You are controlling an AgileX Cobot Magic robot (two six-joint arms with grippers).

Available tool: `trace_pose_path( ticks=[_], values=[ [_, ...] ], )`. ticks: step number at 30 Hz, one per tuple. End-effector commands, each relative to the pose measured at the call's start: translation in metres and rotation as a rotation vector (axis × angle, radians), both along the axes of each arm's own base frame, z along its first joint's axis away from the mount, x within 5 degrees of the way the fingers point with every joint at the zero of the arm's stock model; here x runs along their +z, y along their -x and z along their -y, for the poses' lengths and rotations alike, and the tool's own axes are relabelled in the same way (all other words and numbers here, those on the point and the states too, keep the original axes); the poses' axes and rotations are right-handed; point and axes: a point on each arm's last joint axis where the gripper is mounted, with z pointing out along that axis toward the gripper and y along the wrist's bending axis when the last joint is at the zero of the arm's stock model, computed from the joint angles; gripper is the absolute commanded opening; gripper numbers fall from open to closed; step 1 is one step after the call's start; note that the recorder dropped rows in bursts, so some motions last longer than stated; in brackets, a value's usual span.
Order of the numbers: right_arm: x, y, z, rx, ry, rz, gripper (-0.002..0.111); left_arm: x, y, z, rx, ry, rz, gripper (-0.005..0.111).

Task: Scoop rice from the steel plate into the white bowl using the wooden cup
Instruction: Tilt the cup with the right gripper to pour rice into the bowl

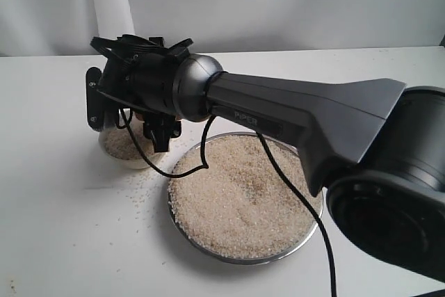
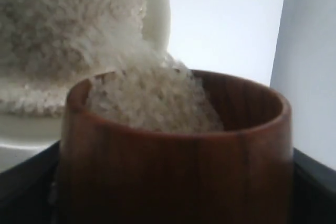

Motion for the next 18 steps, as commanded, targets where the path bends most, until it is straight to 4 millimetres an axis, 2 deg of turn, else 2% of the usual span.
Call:
trace_pose_path(
  ticks=[1,10,18],
  values=[
    [0.008,0.001,0.007,-0.023,0.076,0.004,0.000,0.002,0.000,0.000,-0.004,0.005,0.012,0.000],
    [0.005,0.006,0.011,-0.058,0.121,-0.055,0.000,0.002,0.000,0.000,-0.004,0.005,0.012,0.000],
    [0.005,0.028,-0.012,0.081,0.133,-0.050,0.000,0.002,0.000,0.000,-0.004,0.005,0.012,0.000]
  ],
)
